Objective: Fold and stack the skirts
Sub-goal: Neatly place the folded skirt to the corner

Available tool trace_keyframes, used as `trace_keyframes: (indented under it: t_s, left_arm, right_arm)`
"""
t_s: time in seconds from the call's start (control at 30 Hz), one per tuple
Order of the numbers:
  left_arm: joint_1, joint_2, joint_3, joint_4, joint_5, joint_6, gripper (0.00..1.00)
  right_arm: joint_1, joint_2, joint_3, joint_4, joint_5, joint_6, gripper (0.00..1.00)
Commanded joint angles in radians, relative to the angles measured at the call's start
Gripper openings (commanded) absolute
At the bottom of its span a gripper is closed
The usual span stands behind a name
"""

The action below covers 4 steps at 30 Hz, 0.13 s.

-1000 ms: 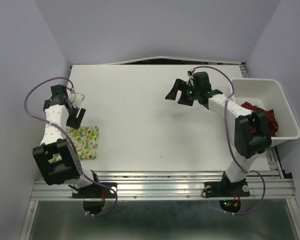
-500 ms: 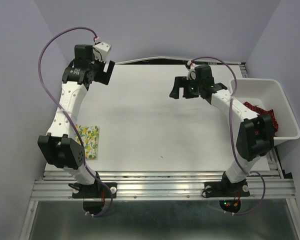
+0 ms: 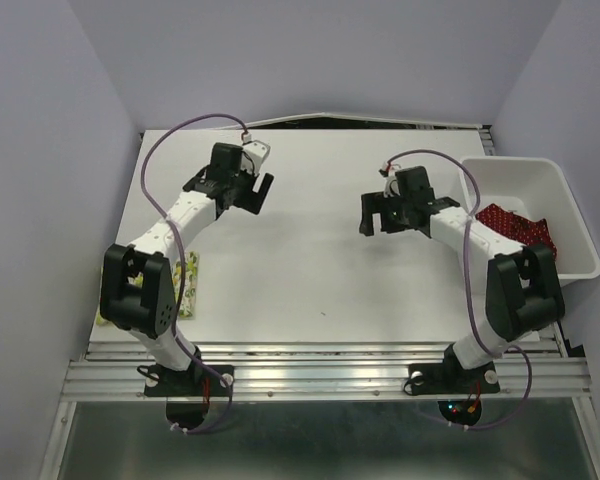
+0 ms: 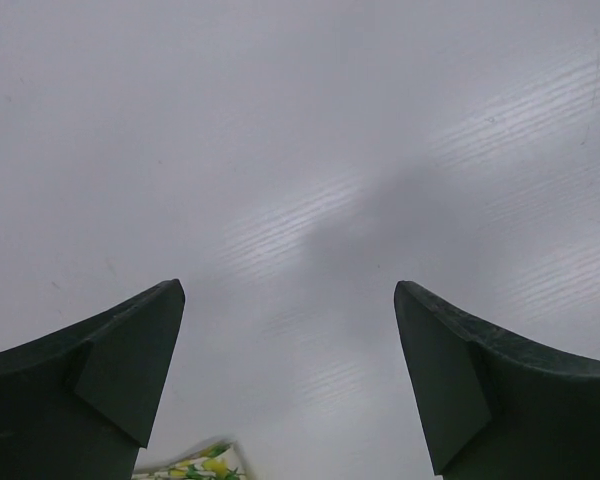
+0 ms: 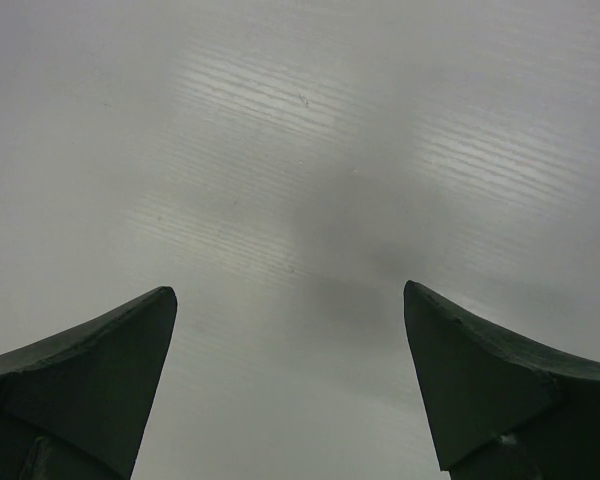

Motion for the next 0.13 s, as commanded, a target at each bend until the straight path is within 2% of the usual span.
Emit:
trace_keyframes:
  t_s: [0.0,0.1]
  left_arm:
    - [-0.006,-0.058,-0.053,0.122,-0.070,0.013,0.98]
    - [-0.015,-0.089,-0.075,0.134,-0.075,0.019,0.99]
  right_arm:
    - [-0.006,-0.093,-0.035,0.070,-0.004,-0.024,1.00]
    - [-0.006,-0.105,-0.054,0.080,-0.012,-0.031,1.00]
